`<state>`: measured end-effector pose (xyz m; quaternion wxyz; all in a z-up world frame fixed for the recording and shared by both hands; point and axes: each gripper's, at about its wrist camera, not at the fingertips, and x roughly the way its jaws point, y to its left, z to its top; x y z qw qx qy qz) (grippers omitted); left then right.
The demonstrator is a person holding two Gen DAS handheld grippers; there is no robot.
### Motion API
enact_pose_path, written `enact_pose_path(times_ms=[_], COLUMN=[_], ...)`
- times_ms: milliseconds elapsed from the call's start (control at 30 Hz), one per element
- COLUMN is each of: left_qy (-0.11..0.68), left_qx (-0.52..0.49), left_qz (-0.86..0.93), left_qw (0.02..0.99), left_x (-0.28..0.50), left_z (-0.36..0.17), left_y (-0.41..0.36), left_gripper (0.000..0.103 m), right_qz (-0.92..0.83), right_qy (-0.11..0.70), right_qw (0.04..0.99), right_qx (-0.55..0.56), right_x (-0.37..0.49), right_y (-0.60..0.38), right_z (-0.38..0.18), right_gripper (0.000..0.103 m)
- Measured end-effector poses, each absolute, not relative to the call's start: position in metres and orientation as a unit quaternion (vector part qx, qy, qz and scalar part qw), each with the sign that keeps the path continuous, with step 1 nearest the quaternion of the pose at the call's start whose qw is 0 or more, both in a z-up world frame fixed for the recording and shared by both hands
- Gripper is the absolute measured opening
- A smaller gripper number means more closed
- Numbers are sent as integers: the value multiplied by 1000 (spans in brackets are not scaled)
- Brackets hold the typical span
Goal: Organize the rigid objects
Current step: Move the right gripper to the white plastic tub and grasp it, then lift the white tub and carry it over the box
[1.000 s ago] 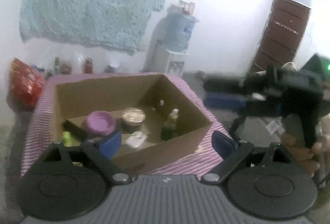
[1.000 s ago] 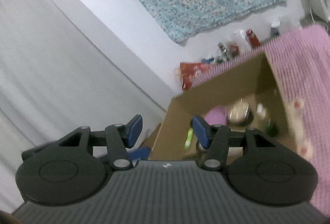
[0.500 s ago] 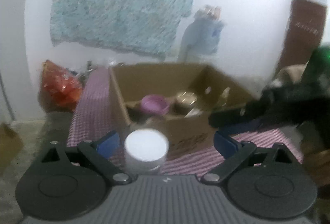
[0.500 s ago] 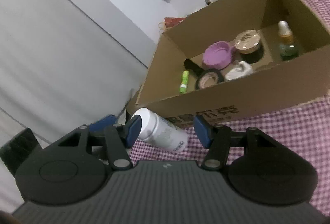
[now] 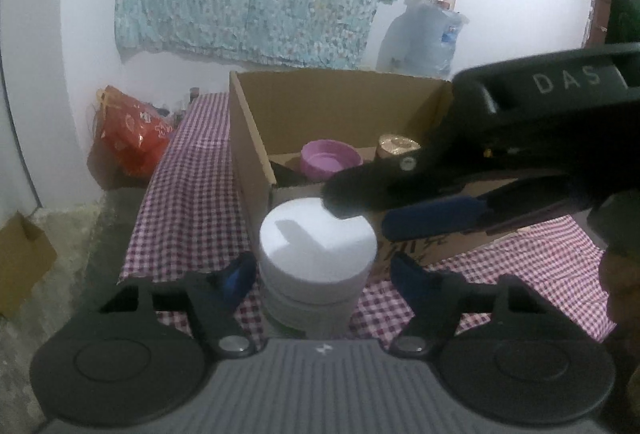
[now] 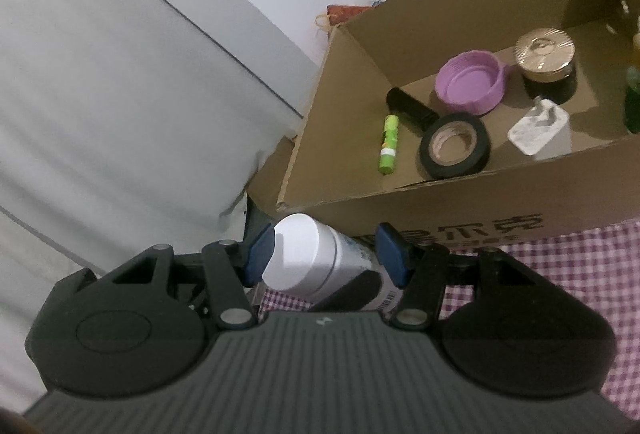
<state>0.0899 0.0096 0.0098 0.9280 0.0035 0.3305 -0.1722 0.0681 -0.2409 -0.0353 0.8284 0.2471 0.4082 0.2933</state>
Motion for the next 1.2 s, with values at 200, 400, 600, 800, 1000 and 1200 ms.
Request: enact_pose_path(times_ms=[200,400,600,800,1000,1200], left_qy=[327,326,314,308,311,318], left_qx=[-5,-4,24,42,51,61], left_qz=[-174,-196,-226,-259,-282,-294], left_qw=[929,925,922,915,906,899], left_x=[90,85,75,74,79,84], left_z=[6,9,15,17,14,8], left_y=[13,1,-28,-61,-86,-106], left_gripper=[56,54,54,54,54,54], right_qz=[296,294,281,252,220,204], right_qy=[414,403,385,366,354,349], right_qw=[827,829,838,851,866,866], right_qx=[241,254,268,280,277,295], right_x=[70,62,43,28,15,10], right_y=[-235,-250,-277,-311,-337,-359], right_z=[-41,-44,-42,-41,-43,-53], right_gripper=[52,46,46,46,47,47])
